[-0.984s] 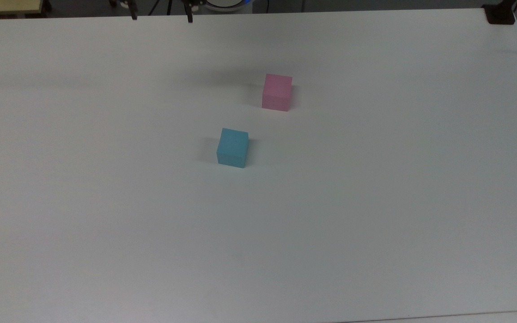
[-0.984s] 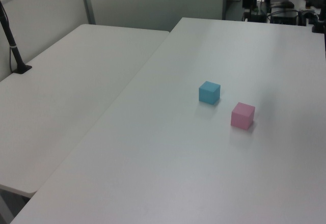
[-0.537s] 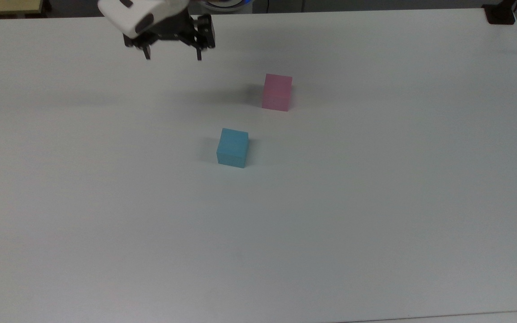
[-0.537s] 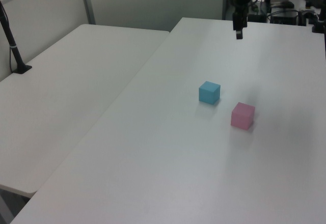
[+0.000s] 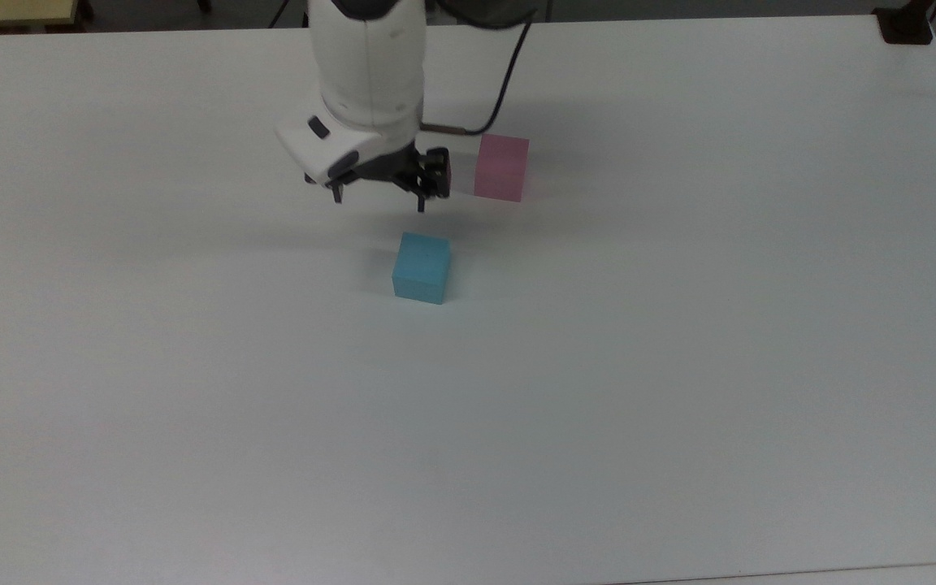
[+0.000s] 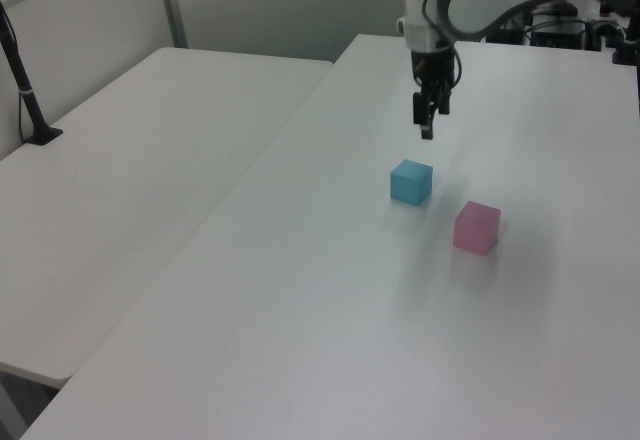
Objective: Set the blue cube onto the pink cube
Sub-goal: 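Move the open gripper down over the light-blue cube, then close the gripper on the light-blue cube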
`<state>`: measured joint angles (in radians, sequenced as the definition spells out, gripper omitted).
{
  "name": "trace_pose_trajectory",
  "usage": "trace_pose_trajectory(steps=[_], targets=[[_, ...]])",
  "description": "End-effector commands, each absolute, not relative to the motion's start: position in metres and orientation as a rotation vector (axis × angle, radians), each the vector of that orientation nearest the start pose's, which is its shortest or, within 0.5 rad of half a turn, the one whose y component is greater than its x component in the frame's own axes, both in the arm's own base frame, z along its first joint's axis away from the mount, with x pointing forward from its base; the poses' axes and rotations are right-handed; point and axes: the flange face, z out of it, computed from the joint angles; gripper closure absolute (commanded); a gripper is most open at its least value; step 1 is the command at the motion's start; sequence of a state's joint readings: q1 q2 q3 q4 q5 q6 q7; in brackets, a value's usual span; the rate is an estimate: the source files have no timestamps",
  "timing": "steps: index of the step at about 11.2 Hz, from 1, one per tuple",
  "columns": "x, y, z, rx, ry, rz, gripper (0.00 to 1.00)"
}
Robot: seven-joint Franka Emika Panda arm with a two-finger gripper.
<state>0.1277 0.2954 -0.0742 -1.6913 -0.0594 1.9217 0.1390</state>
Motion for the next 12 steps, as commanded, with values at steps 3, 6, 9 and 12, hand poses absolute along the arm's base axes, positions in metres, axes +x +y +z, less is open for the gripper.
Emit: trace_pose_trajectory(steps=[3,6,9,12], targets=[[0.655,0.059,0.365,-3.162,0.233,0.009,0.00],[0.656,0.069,0.348,-3.159,0.243,0.024,0.00],[0.656,0.080,0.338,-3.153,0.250,0.045,0.27],[0.652,0.076,0.365,-3.154,0.230,0.031,0.52]])
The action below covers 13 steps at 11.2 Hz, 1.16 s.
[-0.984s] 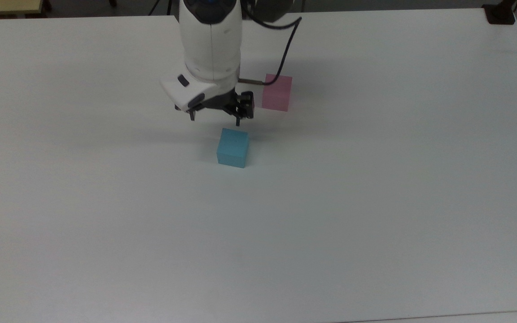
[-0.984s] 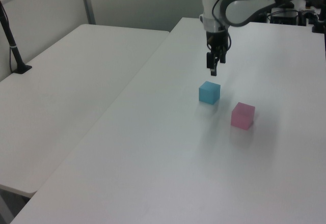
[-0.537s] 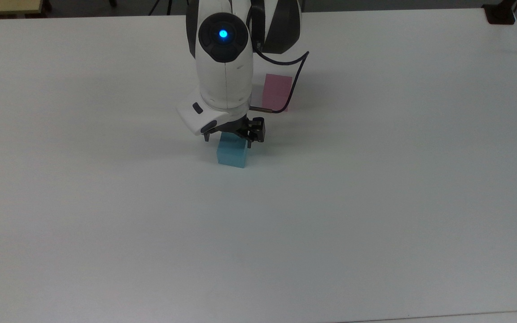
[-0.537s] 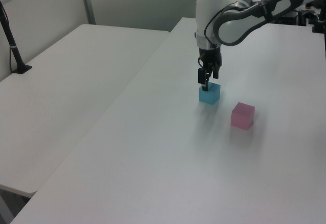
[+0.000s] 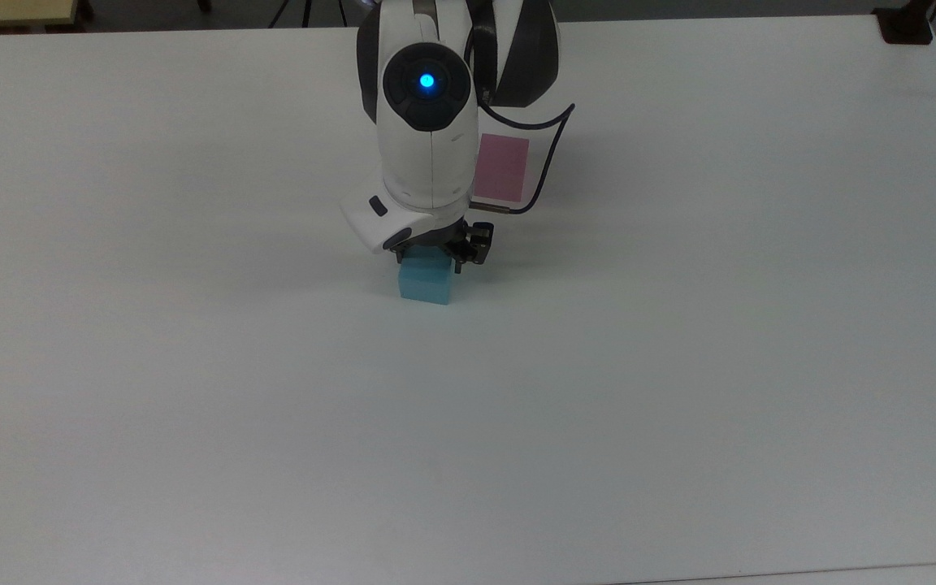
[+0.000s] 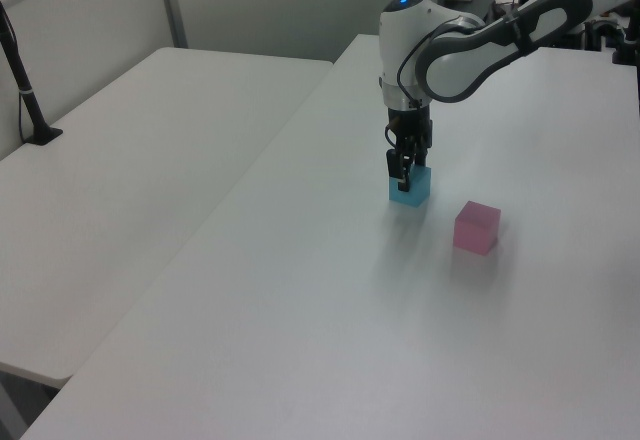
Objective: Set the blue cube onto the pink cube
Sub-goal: 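Close the gripper on the light-blue cube, then lift the light-blue cube and carry it above the pink cube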
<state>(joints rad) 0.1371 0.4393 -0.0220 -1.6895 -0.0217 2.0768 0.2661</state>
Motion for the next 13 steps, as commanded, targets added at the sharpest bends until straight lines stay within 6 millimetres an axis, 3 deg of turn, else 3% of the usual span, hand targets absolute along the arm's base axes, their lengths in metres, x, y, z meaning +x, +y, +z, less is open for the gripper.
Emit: trace_pose_trajectory(steps=[1,4,5,6,8,9,10,13], targets=[[0.643,0.073,0.379,-3.164,0.187,0.104,0.53],[0.601,0.069,0.451,-3.166,0.079,0.264,0.54],[0.583,0.074,0.470,-3.162,0.049,0.289,0.53],[0.562,0.085,0.477,-3.162,0.008,0.306,0.53],[0.520,0.115,0.463,-3.170,-0.072,0.379,0.53],[0.511,0.127,0.451,-3.177,-0.075,0.409,0.53],[0.507,0.134,0.442,-3.182,-0.058,0.425,0.53],[0.513,0.146,0.426,-3.181,0.016,0.255,0.53]])
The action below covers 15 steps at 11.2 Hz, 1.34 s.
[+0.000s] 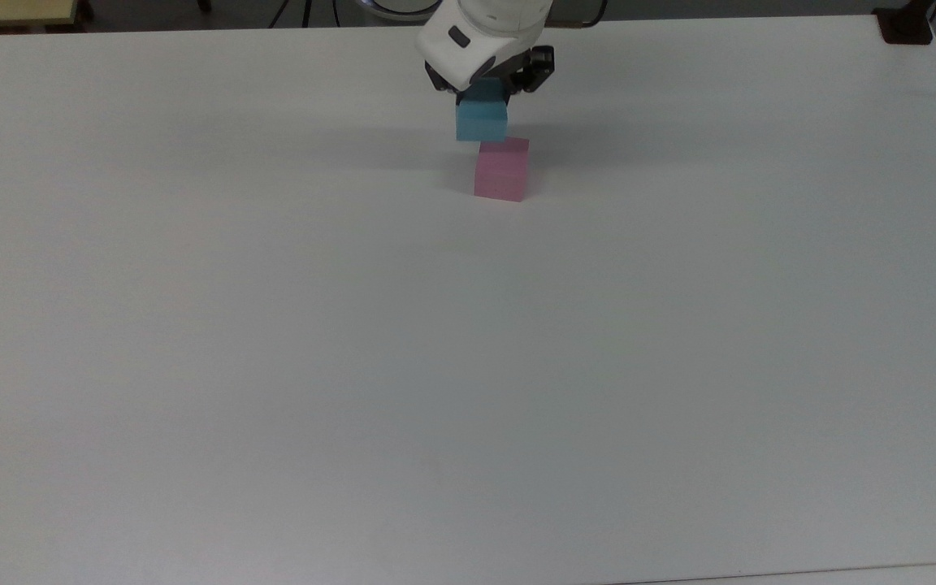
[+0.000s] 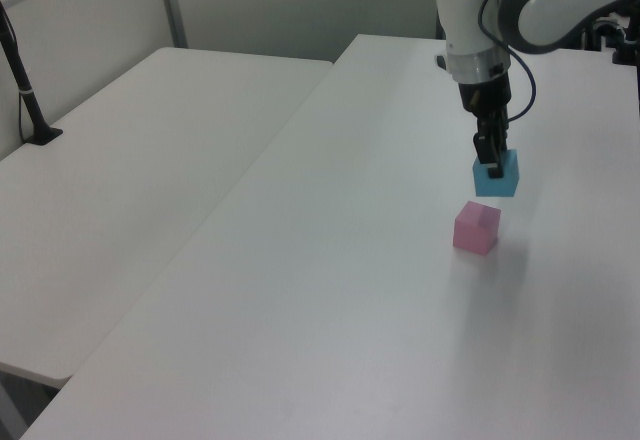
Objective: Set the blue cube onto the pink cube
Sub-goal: 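Lift the light-blue cube and carry it above the pink cube, then lower the light-blue cube onto the pink cube and open the gripper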
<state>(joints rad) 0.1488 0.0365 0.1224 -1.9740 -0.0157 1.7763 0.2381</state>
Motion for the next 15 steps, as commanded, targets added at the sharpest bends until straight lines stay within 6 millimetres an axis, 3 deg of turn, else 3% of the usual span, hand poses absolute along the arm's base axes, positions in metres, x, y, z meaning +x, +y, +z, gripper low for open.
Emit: trace_pose_trajectory(steps=[1,5,8,11,13,15], targets=[[0.517,0.148,0.424,-3.177,0.019,0.222,0.53],[0.515,0.167,0.420,-3.164,-0.011,0.214,0.49],[0.519,0.172,0.411,-3.168,0.076,0.235,0.09],[0.520,0.172,0.416,-3.168,0.078,0.235,0.00],[0.522,0.165,0.429,-3.167,0.100,0.230,0.00],[0.526,0.144,0.473,-3.169,0.132,0.261,0.00]])
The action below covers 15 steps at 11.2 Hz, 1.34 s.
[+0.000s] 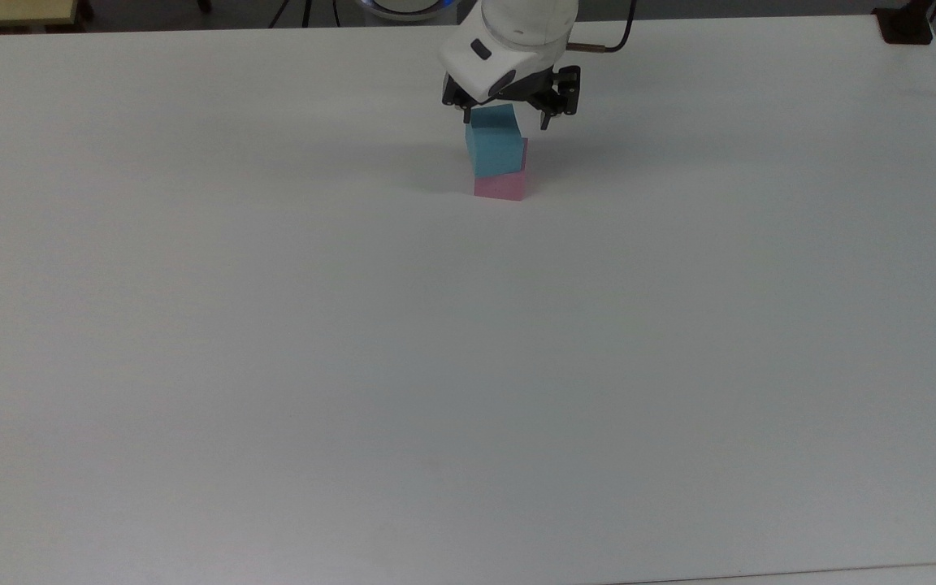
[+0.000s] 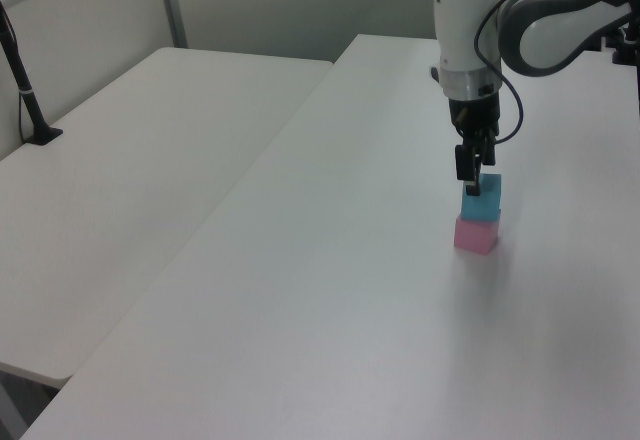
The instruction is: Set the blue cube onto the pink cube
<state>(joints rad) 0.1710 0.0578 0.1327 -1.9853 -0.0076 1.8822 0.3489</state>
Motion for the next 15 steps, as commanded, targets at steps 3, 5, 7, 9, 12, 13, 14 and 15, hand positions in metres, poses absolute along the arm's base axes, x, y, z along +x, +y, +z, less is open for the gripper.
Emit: trace_pose_trajectory(steps=[3,5,7,9,12,13,14,15], targets=[[0.518,0.095,0.562,-3.156,0.206,0.213,0.00],[0.521,0.073,0.598,-3.160,0.263,0.159,0.00],[0.523,0.022,0.626,-3.138,0.307,0.095,0.00],[0.530,-0.008,0.629,-3.149,0.158,0.031,0.00],[0.543,-0.055,0.642,-3.137,0.156,-0.199,0.00],[0.541,-0.057,0.643,-3.133,0.166,-0.195,0.00],[0.542,-0.054,0.642,-3.132,0.164,-0.190,0.00],[0.542,-0.055,0.642,-3.132,0.161,-0.190,0.00]])
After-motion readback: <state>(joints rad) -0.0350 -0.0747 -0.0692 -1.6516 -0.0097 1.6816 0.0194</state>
